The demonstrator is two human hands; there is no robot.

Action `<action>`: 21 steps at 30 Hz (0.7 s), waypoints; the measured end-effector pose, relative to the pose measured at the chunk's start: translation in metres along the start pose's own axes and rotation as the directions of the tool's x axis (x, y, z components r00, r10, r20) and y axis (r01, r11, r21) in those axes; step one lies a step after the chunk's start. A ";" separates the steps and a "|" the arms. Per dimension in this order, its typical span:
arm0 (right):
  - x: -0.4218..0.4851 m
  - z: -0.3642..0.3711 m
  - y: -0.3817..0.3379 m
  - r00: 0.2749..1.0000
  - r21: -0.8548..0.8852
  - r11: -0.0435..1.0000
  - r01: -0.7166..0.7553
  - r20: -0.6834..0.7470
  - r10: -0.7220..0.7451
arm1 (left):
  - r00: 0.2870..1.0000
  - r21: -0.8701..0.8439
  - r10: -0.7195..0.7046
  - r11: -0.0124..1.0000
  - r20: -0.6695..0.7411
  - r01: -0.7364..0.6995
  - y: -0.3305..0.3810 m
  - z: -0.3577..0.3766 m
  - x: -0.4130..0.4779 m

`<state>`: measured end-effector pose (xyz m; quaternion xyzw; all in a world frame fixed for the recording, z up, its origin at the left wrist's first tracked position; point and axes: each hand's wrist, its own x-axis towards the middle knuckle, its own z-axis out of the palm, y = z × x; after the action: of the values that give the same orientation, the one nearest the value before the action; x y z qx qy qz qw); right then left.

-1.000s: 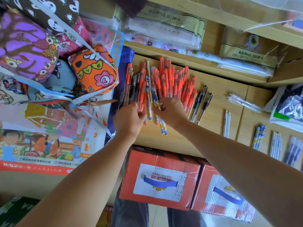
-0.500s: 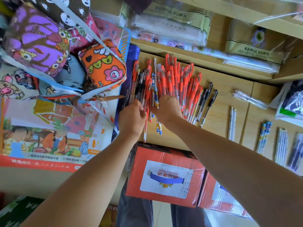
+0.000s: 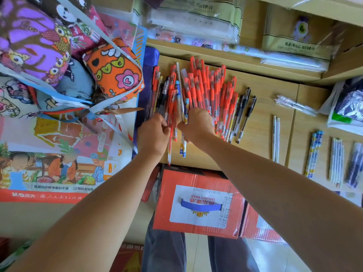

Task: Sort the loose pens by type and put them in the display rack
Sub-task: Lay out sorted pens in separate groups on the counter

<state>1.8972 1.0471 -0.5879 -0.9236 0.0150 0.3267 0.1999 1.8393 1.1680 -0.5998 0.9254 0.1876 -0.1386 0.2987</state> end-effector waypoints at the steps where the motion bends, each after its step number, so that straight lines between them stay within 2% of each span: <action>1: -0.002 -0.004 0.002 0.999 0.063 0.998 0.002 0.049 -0.005 | 1.000 -0.007 -0.003 1.000 0.010 0.003 0.001 -0.001 0.000; 4: -0.014 -0.021 0.012 0.976 0.264 0.964 -0.024 0.213 -0.034 | 1.000 -0.084 -0.016 0.996 -0.008 0.015 0.007 -0.005 0.000; 6: -0.023 -0.036 0.026 0.958 0.362 0.930 -0.060 0.283 -0.048 | 0.999 -0.225 -0.052 0.973 -0.013 0.048 0.021 -0.003 0.001; 8: -0.033 -0.048 0.043 0.942 0.391 0.919 -0.058 0.326 -0.079 | 0.992 -0.473 -0.099 0.873 0.073 0.121 0.043 0.002 0.003; 10: -0.042 -0.056 0.062 0.924 0.402 0.915 -0.042 0.363 -0.117 | 0.980 -0.614 -0.089 0.769 0.176 0.180 0.066 0.008 0.002; 13: -0.052 -0.067 0.090 0.909 0.410 0.911 -0.031 0.392 -0.145 | 0.961 -0.637 -0.049 0.739 0.272 0.218 0.096 0.021 -0.007; 16: -0.060 -0.076 0.121 0.915 0.447 0.894 -0.041 0.377 -0.146 | 0.950 -0.669 -0.051 0.698 0.307 0.254 0.121 0.035 -0.018; 18: -0.067 -0.083 0.140 0.940 0.495 0.868 -0.045 0.315 -0.131 | 0.945 -0.680 -0.063 0.680 0.320 0.275 0.138 0.043 -0.025; 21: -0.075 -0.096 0.167 0.976 0.581 0.813 -0.046 0.198 -0.086 | 0.922 -0.639 -0.026 0.713 0.386 0.288 0.163 0.055 -0.040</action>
<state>1.8693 0.8497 -0.5345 -0.7774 0.0826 0.4022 0.4766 1.8661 1.0018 -0.5470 0.6895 0.2484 -0.2469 0.6340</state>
